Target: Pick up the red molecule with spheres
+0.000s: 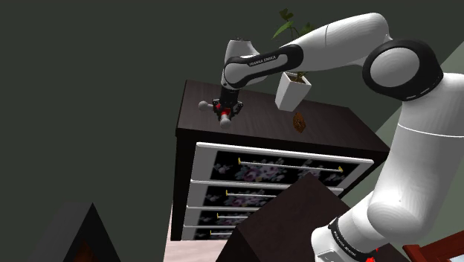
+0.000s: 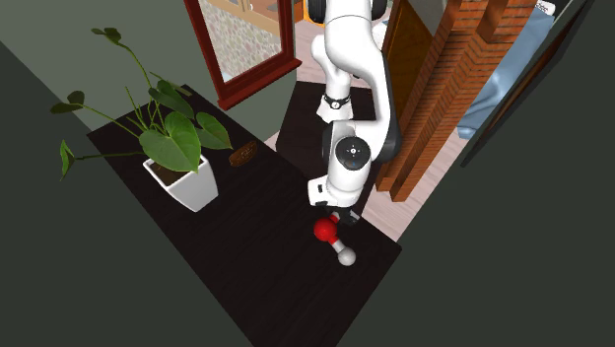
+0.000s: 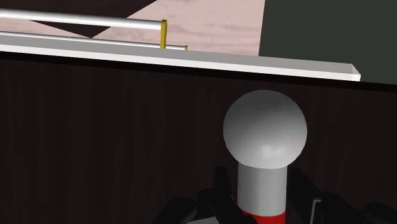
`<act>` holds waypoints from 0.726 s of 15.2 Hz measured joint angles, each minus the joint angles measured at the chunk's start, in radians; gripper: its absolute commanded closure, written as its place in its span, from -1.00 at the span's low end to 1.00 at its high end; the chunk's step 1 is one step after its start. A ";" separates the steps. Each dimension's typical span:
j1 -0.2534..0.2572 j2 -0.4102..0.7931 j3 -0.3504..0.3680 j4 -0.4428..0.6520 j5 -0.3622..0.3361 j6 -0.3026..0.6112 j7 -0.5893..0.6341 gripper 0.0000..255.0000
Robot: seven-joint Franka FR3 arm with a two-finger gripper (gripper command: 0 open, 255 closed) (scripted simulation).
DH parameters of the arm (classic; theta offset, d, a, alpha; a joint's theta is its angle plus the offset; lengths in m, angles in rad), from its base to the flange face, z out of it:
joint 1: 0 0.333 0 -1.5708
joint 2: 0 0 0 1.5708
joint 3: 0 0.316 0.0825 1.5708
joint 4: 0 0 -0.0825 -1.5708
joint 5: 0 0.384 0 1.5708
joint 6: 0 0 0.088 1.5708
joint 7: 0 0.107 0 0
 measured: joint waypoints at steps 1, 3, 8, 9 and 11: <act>0.000 0.000 0.000 0.000 0.000 0.000 0.000 1.00; 0.000 -0.008 0.001 0.004 0.002 -0.013 -0.001 1.00; -0.002 -0.038 0.005 0.026 0.009 -0.065 -0.005 1.00; -0.001 -0.042 0.005 0.035 0.010 -0.077 -0.005 1.00; -0.003 -0.059 0.007 0.040 0.014 -0.099 -0.008 1.00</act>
